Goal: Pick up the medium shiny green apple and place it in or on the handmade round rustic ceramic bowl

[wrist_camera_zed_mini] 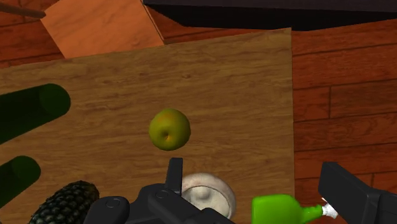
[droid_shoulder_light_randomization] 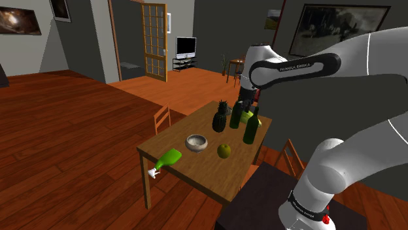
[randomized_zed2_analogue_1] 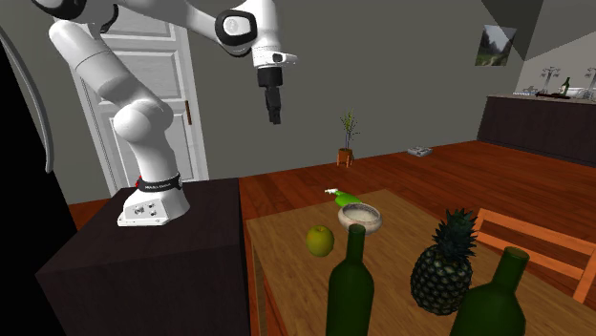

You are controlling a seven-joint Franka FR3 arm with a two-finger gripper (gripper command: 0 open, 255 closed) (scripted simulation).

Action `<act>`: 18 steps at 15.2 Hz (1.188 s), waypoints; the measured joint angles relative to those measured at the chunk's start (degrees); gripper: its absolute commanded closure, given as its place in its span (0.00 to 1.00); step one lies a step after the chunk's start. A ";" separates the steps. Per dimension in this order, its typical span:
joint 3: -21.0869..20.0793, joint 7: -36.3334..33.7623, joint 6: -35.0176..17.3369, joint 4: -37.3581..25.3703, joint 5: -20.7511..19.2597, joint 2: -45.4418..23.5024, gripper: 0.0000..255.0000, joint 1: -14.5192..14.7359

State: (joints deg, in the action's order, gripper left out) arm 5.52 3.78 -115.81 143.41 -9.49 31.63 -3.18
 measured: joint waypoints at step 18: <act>5.30 0.75 -29.83 -7.04 0.78 -38.42 0.00 -3.35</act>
State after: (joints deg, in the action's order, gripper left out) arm 10.82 4.53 -145.64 136.37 -8.71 -6.79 -6.53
